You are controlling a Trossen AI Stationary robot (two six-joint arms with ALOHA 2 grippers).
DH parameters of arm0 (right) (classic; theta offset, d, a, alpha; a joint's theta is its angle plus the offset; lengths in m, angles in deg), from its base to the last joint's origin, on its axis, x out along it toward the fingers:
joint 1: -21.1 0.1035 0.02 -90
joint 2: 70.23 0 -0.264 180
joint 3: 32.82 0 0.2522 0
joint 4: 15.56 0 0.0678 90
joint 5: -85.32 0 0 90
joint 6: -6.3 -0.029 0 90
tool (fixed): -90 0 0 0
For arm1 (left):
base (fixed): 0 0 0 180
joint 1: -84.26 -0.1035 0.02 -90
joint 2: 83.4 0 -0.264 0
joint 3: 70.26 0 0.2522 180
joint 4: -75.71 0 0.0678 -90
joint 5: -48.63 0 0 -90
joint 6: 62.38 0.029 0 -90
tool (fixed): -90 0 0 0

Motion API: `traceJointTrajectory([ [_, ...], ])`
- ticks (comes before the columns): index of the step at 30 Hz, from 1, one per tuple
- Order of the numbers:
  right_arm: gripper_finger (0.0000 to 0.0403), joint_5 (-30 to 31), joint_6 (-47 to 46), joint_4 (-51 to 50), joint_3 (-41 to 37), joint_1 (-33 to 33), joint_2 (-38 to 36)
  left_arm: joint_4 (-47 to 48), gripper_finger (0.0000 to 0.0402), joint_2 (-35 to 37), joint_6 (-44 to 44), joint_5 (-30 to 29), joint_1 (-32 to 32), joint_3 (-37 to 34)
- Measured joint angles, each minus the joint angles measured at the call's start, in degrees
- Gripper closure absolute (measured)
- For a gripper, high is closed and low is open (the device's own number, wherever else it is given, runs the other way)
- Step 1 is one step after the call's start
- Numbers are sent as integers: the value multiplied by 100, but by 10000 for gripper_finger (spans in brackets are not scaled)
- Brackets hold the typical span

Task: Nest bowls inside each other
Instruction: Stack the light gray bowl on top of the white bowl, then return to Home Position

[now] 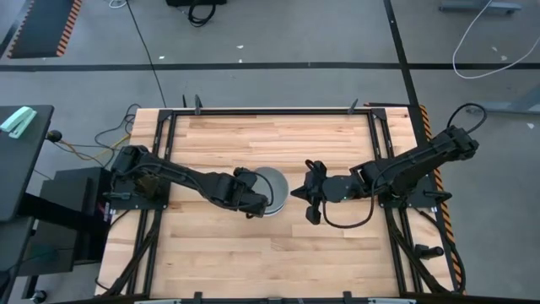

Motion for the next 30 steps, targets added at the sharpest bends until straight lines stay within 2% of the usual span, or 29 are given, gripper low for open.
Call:
traceJointTrajectory([
  [11, 403, 13, -30, -46, -2, 28, -2, -347, 363, 106, -145, -109, -17, -114],
  [18, 399, 18, 10, -75, -5, 40, -59, -919, 376, 573, 318, -465, -11, -114],
  [25, 393, 22, -147, 128, -7, 321, -721, -1622, 374, 1232, 1220, -728, 103, -112],
  [30, 393, 22, -150, 496, -7, 791, -1399, -2381, 367, 1553, 1940, -862, 279, -112],
])
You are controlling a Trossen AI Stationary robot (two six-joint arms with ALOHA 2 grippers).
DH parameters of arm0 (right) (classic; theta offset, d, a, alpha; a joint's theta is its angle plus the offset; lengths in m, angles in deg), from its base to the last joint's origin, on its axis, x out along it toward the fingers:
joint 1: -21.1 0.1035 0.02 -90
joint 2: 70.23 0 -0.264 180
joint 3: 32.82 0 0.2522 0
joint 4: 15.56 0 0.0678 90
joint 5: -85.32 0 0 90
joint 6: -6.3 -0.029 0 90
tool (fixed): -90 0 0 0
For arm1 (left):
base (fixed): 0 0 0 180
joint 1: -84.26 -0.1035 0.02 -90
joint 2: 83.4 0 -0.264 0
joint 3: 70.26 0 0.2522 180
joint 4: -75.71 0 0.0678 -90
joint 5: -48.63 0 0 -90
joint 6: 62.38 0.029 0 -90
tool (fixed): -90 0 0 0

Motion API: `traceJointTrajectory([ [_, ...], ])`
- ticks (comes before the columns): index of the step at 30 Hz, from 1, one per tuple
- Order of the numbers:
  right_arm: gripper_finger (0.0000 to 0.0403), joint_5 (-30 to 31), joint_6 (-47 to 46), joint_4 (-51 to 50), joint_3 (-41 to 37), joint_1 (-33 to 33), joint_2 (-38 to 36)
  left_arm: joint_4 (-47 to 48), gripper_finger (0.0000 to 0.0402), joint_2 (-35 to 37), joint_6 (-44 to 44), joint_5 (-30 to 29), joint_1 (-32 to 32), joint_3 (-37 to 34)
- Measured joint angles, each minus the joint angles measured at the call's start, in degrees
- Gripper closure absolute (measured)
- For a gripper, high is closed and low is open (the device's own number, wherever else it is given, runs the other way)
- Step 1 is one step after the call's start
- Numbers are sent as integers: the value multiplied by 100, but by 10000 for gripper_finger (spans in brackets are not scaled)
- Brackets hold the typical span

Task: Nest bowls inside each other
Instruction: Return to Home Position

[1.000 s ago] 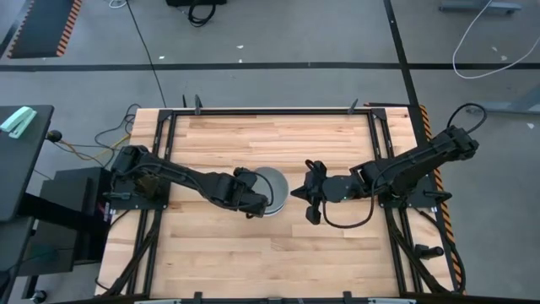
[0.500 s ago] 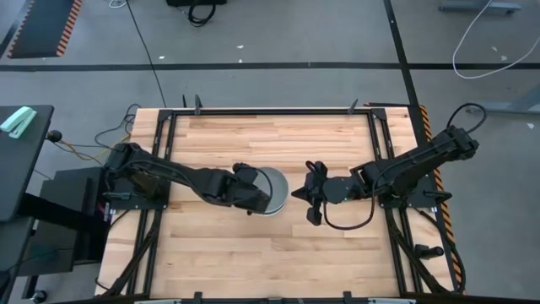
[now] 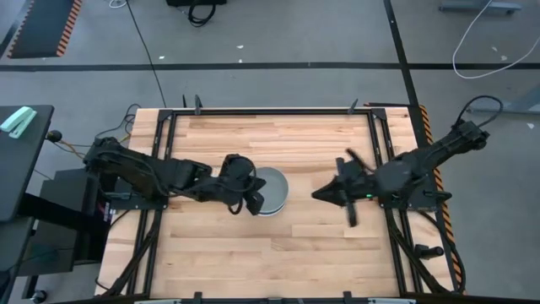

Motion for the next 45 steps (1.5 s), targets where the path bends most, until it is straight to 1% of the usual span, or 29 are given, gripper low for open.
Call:
traceJointTrajectory([
  [2, 393, -7, -9, 183, 0, 253, -266, -330, 366, 72, 167, 2, 80, 0],
  [7, 392, -380, -288, 358, 2, 964, -831, -969, 369, 132, 201, 26, 344, 2],
  [9, 391, -506, -299, 348, 2, 1181, -1021, -1068, 372, 132, 219, 27, 450, 2],
  [11, 391, -610, -479, 370, 2, 1400, -1180, -976, 375, 128, 228, 31, 545, 4],
  [13, 391, -640, -635, 379, 2, 1616, -1302, -910, 376, 118, 173, 40, 620, 2],
  [15, 391, -649, -595, 373, 2, 1815, -1377, -955, 375, 117, 254, 40, 670, 2],
  [19, 391, -649, -352, 384, 2, 2180, -1417, -1287, 369, 117, 1350, 29, 813, 2],
  [23, 391, -654, -32, 595, 2, 2598, -1427, -2000, 364, 270, 2377, 106, 1048, -4],
  [25, 391, -659, 248, 810, 2, 2850, -1426, -2695, 363, 410, 3154, 388, 1175, 1],
  [27, 391, -731, 679, 1108, 2, 3114, -1432, -3164, 364, 593, 3811, 750, 1355, 2],
  [29, 391, -761, 1155, 1379, 2, 3371, -1473, -3436, 367, 783, 4138, 937, 1465, 7],
  [32, 391, -760, 1505, 1598, 7, 3697, -1567, -3233, 371, 1103, 4270, 936, 1638, 7],
  [35, 391, -759, 1526, 1657, 7, 3909, -1643, -2906, 374, 1334, 4320, 872, 1677, 7],
  [39, 391, -759, 1572, 1643, 7, 4122, -1849, -2367, 369, 1650, 4257, 643, 1661, 7],
  [45, 391, -759, 1838, 1164, 9, 4382, -2207, -1480, 361, 2053, 3944, 409, 1568, 4],
])
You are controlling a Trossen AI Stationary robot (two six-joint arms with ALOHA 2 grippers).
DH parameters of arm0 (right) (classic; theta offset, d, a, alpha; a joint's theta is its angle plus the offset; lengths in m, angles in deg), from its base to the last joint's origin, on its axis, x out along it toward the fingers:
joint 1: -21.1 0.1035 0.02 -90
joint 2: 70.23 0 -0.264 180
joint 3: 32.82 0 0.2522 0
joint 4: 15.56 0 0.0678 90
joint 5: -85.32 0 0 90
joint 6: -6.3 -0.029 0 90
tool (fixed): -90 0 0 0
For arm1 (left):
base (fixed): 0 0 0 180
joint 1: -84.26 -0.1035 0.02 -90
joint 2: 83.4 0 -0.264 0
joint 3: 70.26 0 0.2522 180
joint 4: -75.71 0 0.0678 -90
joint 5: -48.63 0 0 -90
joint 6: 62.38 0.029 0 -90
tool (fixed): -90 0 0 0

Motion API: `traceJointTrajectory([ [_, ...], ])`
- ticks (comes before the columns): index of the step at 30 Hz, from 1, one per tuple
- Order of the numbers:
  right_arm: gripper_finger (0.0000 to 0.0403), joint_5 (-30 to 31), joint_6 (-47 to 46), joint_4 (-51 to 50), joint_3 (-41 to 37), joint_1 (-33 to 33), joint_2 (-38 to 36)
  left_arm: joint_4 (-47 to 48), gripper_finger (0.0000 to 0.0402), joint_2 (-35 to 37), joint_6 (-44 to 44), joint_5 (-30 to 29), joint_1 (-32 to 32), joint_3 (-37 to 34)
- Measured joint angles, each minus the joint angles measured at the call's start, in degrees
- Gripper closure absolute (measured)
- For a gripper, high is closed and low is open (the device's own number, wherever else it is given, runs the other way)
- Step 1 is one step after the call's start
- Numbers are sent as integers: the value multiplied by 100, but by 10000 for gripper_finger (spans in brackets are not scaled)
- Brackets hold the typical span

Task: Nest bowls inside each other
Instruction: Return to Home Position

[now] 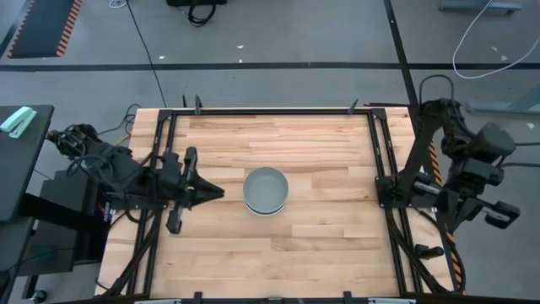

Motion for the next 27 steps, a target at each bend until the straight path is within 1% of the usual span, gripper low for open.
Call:
traceJointTrajectory([
  [6, 391, 1, 336, 128, 0, 47, -151, 320, 369, 283, -278, -82, 16, -2],
  [9, 391, 1, 445, 699, -191, 47, -92, 318, 373, 264, -506, -185, 112, -2],
  [12, 391, -1, 484, 1382, -624, 46, 3, 306, 374, 78, -624, -313, 231, -2],
  [15, 391, -27, 489, 2443, -1232, 45, 53, 178, 369, -193, -747, -569, 245, -7],
  [18, 391, -155, 487, 3600, -1870, 45, 85, -247, 364, -437, -760, -640, 233, -7],
  [20, 391, -248, 485, 4172, -2241, 45, 104, -681, 361, -613, -601, -554, 225, -7],
  [22, 391, -277, 488, 4595, -2514, 45, 103, -1226, 361, -767, -306, -110, 211, -9],
  [25, 391, -277, 481, 4875, -2680, 45, 79, -2131, 365, -861, 210, 1262, 61, -9],
  [27, 391, -277, 476, 4857, -2695, 45, 82, -2437, 369, -860, 430, 2204, -66, -7],
])
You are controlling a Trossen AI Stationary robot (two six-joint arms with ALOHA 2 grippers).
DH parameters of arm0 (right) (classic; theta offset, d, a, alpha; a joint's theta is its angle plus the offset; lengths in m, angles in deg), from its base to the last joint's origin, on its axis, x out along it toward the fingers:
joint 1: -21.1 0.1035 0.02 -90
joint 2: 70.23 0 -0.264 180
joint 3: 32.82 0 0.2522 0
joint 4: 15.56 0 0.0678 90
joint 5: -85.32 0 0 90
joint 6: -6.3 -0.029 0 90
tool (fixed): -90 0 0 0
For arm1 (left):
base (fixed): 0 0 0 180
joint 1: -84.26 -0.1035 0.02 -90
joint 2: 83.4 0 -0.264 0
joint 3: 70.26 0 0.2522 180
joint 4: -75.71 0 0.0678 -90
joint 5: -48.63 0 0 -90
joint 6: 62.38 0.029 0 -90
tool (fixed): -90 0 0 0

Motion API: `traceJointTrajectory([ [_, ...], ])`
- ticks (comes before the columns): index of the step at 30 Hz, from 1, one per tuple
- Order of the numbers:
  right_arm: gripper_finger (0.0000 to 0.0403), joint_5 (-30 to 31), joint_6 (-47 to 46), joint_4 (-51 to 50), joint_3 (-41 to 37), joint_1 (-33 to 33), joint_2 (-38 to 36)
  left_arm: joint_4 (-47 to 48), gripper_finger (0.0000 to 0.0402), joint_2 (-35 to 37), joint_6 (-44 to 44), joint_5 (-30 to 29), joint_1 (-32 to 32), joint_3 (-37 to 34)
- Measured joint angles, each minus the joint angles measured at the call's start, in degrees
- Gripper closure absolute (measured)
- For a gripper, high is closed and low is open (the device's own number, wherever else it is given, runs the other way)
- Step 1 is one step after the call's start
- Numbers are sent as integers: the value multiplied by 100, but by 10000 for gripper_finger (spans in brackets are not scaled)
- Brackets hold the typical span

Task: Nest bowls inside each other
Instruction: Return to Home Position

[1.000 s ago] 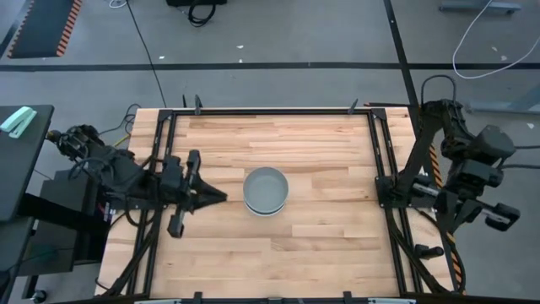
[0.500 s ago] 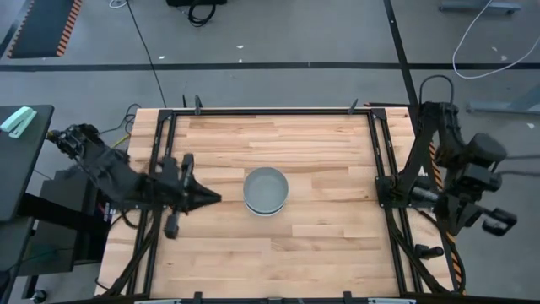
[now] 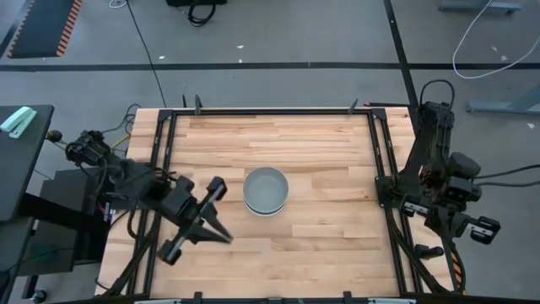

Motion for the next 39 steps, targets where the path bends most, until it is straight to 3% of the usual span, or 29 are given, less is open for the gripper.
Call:
traceJointTrajectory([
  [8, 391, -948, 136, -28, -4, 0, -38, -90, 371, 176, 316, 2502, -404, 0],
  [13, 391, -984, -582, -90, 4, 0, -36, -62, 362, 216, -82, 2562, -461, 0],
  [21, 391, -1020, -352, -83, 7, 0, -43, 159, 369, 217, -333, 2558, -596, 0],
  [29, 391, -2382, 464, -110, 7, 0, -619, 486, 369, 701, -310, 2776, -1124, 6],
  [37, 391, -2460, 530, -896, 7, -2, -1332, 902, 363, 720, -503, 2791, -1533, 2],
  [39, 391, -2418, 565, -1077, 10, -2, -1490, 972, 366, 743, -609, 3084, -1770, 2],
])
